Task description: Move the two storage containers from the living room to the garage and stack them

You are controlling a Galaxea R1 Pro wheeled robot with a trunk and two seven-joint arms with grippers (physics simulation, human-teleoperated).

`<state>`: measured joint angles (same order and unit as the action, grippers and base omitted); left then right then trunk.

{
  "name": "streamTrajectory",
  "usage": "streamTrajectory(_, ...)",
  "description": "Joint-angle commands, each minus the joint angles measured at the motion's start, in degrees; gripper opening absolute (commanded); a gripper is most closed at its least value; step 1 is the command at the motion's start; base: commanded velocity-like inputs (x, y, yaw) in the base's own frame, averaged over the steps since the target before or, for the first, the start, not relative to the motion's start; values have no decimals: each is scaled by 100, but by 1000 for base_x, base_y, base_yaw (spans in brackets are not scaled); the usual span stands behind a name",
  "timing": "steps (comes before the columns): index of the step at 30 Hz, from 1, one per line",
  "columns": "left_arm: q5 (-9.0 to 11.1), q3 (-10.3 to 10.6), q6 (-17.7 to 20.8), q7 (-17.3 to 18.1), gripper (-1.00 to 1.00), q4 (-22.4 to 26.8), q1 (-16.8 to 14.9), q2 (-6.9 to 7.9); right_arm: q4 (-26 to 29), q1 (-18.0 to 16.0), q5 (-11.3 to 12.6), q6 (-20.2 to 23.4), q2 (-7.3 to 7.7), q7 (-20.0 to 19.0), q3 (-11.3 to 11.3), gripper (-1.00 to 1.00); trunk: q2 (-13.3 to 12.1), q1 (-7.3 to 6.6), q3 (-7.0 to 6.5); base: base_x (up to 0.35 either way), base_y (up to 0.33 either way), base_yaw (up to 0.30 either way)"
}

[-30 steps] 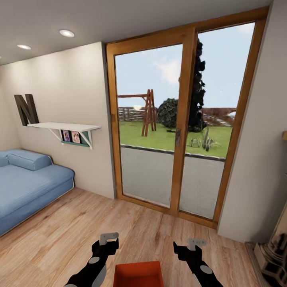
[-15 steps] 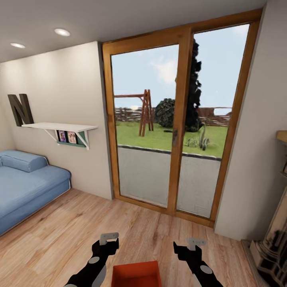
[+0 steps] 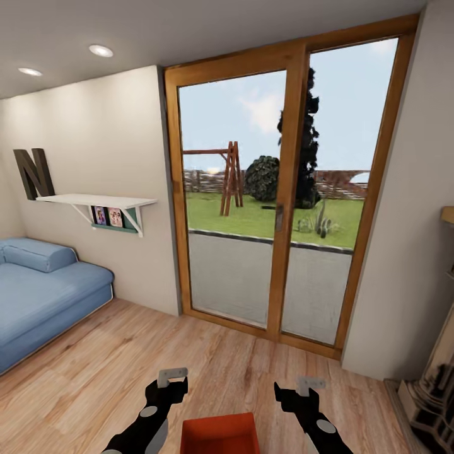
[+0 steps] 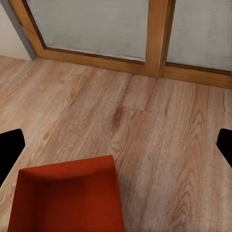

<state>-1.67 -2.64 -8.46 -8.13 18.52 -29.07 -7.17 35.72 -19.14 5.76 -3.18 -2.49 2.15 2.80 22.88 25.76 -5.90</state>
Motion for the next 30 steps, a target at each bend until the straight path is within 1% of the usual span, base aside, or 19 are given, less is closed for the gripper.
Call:
streamTrajectory(1,-17,-26,-19,-11,100,-6,-2,-7,-5,-2,62,-25,4,23,27,100,4,2,2,0,97,0)
streamTrajectory(11,-17,-33,-24,-4,100,-6,-2,-4,-4,-2,62,-25,3,23,27,100,4,2,2,0,27,1)
streamTrajectory(16,-17,-35,-23,-4,100,-6,-2,-4,-4,-2,59,-25,3,23,27,100,4,2,2,0,0,113)
streamTrajectory(24,-17,-31,-23,-4,100,-6,-2,-4,-5,-2,57,-25,1,23,27,100,4,2,2,1,0,15)
streamTrajectory(30,-17,-26,-18,-27,100,-6,-2,-5,-4,-2,57,-25,1,23,27,100,4,2,2,231,0,0)
